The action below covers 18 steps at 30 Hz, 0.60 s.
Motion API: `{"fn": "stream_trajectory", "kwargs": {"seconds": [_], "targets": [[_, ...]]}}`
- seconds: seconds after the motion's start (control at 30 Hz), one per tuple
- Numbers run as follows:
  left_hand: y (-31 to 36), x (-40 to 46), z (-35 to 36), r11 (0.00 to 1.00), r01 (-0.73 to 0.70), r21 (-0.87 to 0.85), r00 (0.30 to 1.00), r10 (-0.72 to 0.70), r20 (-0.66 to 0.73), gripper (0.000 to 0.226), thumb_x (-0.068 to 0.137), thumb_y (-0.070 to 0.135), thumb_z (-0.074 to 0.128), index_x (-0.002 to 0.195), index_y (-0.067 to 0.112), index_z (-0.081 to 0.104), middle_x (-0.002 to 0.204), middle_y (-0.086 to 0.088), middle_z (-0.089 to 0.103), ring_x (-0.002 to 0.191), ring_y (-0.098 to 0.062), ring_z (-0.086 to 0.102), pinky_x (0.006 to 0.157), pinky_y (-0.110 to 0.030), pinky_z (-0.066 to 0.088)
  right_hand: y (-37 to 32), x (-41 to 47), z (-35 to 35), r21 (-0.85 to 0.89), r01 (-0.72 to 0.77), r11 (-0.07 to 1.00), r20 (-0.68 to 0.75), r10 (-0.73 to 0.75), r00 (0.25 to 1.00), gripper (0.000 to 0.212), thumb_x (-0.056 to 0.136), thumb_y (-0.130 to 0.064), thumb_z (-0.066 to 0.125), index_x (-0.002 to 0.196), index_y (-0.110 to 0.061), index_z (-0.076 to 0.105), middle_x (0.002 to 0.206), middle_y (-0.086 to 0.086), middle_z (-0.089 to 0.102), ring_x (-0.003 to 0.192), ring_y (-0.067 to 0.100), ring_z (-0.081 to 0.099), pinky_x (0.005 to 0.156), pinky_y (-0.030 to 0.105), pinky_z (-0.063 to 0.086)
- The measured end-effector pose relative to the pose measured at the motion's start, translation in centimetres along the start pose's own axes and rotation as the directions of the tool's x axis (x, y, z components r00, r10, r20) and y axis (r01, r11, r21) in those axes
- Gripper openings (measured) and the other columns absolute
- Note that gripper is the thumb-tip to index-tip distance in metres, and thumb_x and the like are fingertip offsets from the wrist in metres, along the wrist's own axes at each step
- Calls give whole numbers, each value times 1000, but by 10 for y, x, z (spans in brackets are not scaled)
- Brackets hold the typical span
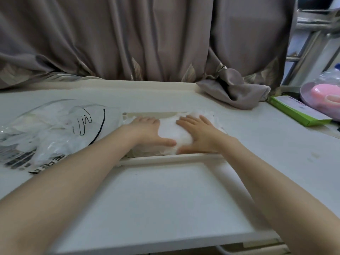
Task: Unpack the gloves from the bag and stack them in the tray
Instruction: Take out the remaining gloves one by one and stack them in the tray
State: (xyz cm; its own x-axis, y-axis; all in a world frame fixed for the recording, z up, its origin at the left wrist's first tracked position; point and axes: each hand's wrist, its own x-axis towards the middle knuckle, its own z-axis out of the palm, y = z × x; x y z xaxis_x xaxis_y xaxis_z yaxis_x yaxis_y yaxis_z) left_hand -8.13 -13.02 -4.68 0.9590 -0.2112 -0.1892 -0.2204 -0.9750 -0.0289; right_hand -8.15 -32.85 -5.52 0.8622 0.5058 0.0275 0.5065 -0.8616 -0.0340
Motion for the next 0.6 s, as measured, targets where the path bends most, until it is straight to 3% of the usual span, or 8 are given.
{"fn": "stream_trajectory", "kwargs": {"seconds": [0.1,0.3,0.4,0.5,0.6], "targets": [[-10,-8,3,999,46,-9,998,-46,-36,117,62,86,47,147,11,16,154,-6,20,140,-27,20,112,-39,19,14,-3,6,55,-126,991,7,126,992,109,60,-80,58,149,-33,14,159,-9,4,145,22,-13,116,45,-11],[-22,-18,15,964,107,-244,994,-110,2,117,68,77,52,149,13,-2,158,-2,-1,144,-26,3,114,-40,16,13,-7,-1,348,-335,876,133,307,942,119,58,-72,69,150,-26,8,158,-4,3,146,17,2,118,38,10],[-18,-26,7,993,58,-106,992,-69,-107,100,74,71,53,148,16,13,156,-7,11,141,-31,13,111,-42,23,1,-5,-5,182,-395,900,82,386,919,130,44,-83,63,147,-31,3,158,3,3,145,25,-3,117,47,7],[-20,-46,-3,998,-35,-61,905,6,-426,65,86,56,49,140,21,36,152,-3,23,140,-26,17,111,-38,22,-27,-8,-11,37,-247,968,-75,250,965,119,60,-74,64,149,-33,-5,158,2,-14,143,25,-22,116,47,-10],[-42,-61,3,986,146,-76,828,-164,-537,38,94,27,45,131,18,46,156,-9,11,143,-33,3,113,-43,10,-69,-7,-26,87,-32,996,-153,45,987,90,77,-62,60,148,-31,15,159,2,-9,144,25,-19,116,45,-9]]}}
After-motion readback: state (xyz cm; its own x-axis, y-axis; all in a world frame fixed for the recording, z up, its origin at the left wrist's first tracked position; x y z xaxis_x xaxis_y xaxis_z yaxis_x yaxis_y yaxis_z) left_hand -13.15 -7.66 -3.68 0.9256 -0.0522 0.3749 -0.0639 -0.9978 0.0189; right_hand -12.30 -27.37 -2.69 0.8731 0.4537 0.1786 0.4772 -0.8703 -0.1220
